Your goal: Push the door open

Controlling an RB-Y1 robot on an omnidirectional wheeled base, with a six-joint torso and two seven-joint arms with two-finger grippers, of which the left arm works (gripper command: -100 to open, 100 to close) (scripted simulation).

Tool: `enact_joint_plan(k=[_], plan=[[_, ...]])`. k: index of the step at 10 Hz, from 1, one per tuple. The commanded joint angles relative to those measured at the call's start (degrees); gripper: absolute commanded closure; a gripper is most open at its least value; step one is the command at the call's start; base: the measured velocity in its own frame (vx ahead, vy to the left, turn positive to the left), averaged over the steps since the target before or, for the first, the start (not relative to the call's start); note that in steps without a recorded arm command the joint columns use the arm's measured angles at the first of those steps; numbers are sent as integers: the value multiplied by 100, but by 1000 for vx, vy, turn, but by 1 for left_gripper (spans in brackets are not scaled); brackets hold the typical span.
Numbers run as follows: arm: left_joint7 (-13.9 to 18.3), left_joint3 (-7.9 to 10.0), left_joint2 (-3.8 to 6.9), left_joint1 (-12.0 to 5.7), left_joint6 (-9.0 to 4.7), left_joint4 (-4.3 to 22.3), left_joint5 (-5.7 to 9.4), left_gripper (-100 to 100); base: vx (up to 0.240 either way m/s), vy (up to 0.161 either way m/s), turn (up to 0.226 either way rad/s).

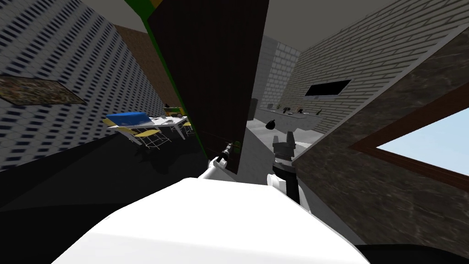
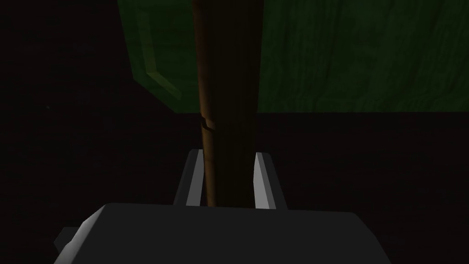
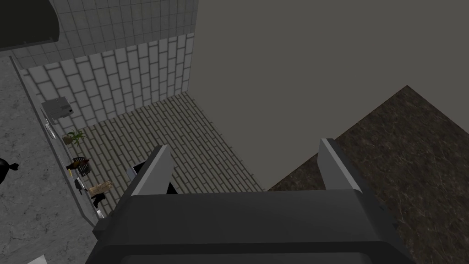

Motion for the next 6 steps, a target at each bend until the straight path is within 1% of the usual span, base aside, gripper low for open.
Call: enact_joint_plan(k=[1, 2, 3, 4, 6], plan=[[-17, 173, 76, -101, -11, 58, 28, 100, 113, -172, 98], [-17, 173, 76, -101, -11, 58, 28, 100, 93, -78, 42], [-40, 304, 75, -123, -7, 77, 46, 100, 118, -123, 55], [-48, 347, 62, -130, -5, 83, 52, 100, 107, -162, 81], [-76, 505, -24, -155, -1, 105, 73, 100, 96, -154, 93]])
